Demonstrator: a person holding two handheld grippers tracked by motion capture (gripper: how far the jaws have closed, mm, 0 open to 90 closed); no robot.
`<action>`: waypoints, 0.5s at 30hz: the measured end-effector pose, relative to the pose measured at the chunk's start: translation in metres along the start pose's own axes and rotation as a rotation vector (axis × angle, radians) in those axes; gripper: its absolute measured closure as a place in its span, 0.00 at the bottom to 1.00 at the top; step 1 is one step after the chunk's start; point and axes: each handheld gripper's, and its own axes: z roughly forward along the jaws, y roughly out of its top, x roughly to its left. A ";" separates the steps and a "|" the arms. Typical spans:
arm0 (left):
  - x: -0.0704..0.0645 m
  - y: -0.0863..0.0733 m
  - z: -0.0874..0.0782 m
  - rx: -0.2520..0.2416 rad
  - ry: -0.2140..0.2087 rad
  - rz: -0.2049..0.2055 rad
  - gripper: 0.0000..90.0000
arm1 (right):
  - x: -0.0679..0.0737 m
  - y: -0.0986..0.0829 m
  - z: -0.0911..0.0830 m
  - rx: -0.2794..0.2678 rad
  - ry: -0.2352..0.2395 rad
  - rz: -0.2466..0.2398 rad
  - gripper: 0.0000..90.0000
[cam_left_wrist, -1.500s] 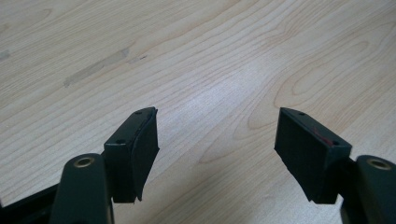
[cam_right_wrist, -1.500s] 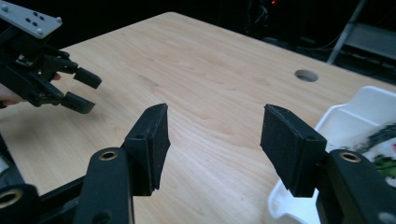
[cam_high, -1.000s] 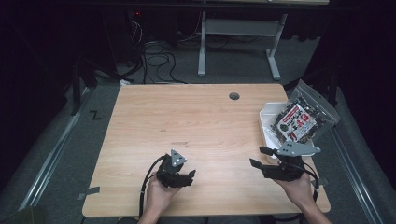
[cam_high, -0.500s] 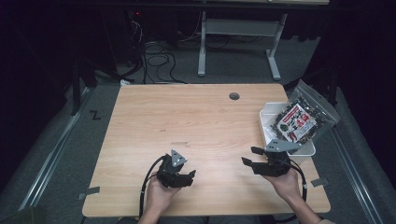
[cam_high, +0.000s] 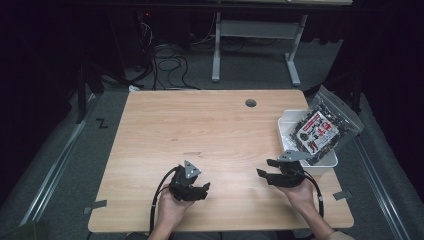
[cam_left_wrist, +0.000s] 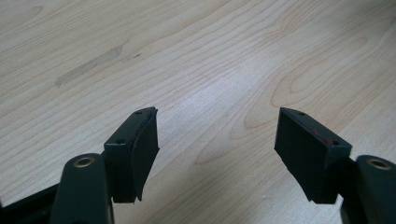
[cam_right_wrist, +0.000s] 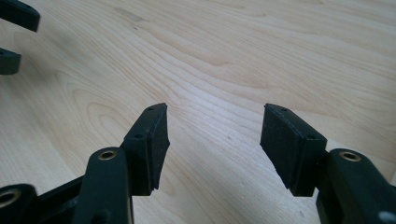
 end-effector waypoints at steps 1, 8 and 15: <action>0.000 0.000 0.000 -0.001 0.002 0.000 0.34 | -0.001 -0.002 0.001 0.003 -0.007 0.001 0.47; 0.001 0.000 -0.001 -0.007 0.003 -0.007 0.34 | 0.000 -0.008 0.000 0.027 -0.029 -0.026 0.46; 0.000 0.000 -0.001 -0.009 0.003 -0.006 0.34 | -0.001 -0.009 -0.005 0.012 -0.037 -0.030 0.46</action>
